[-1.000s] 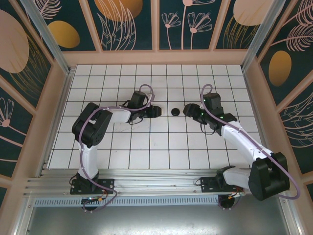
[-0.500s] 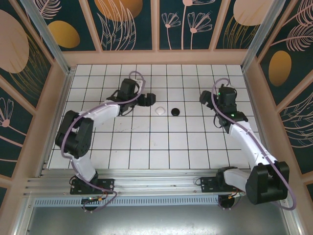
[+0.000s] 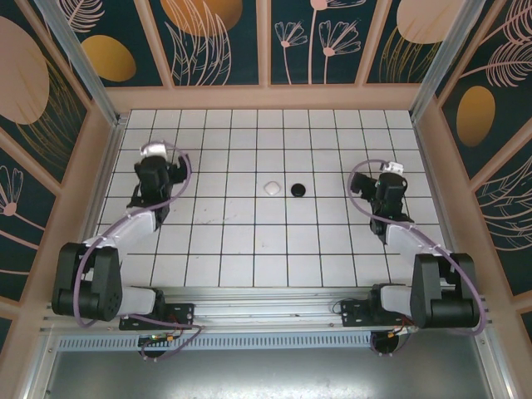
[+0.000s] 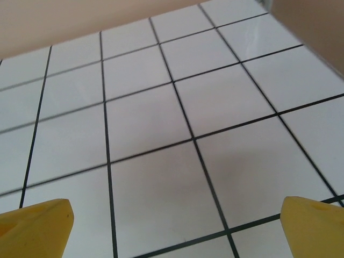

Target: Insert the wireless bluetooth earbuds into the charging case

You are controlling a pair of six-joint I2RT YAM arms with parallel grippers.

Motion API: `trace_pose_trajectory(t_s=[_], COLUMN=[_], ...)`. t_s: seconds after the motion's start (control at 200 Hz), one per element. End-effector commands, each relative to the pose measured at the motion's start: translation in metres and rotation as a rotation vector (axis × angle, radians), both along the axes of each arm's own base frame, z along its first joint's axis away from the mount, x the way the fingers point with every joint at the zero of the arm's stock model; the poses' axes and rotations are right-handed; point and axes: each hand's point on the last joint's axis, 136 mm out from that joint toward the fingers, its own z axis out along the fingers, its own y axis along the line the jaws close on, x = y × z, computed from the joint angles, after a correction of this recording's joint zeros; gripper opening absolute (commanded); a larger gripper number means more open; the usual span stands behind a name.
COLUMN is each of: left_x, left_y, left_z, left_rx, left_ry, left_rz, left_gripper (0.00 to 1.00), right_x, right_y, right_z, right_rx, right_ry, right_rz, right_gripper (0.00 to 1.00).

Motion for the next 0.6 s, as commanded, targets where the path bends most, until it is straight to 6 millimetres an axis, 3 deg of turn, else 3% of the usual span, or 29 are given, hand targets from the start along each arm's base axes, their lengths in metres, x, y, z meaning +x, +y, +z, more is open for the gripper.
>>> trace_pose_trajectory(t_s=[0.0,0.165,0.285,0.515,0.596], left_x=[-0.009,-0.033,-0.052,-0.052,-0.056], left_y=[0.014,0.018,0.023,0.016,0.019], left_z=[0.02,-0.007,0.001,-0.004,-0.004], left_rx=[0.08,0.087,0.084,0.115,0.102], left_ry=[-0.153,-0.171,-0.305,-0.339,-0.356], left_rz=[0.052,0.055,0.07,0.02,0.034], left_gripper=[0.98,0.98,0.98,0.99,0.99], right_x=[0.012,0.003,0.002,0.003,0.003], right_y=[0.011,0.01,0.011,-0.017,-0.008], right_z=[0.032,0.033,0.03,0.006,0.001], right_rx=[-0.062,-0.106,-0.118,-0.041,-0.046], right_ry=[-0.203,-0.29,-0.323,-0.311,-0.312], right_rz=[0.091,0.101,0.111,0.007,0.07], right_gripper=[0.99,0.99,0.99,0.99,0.99])
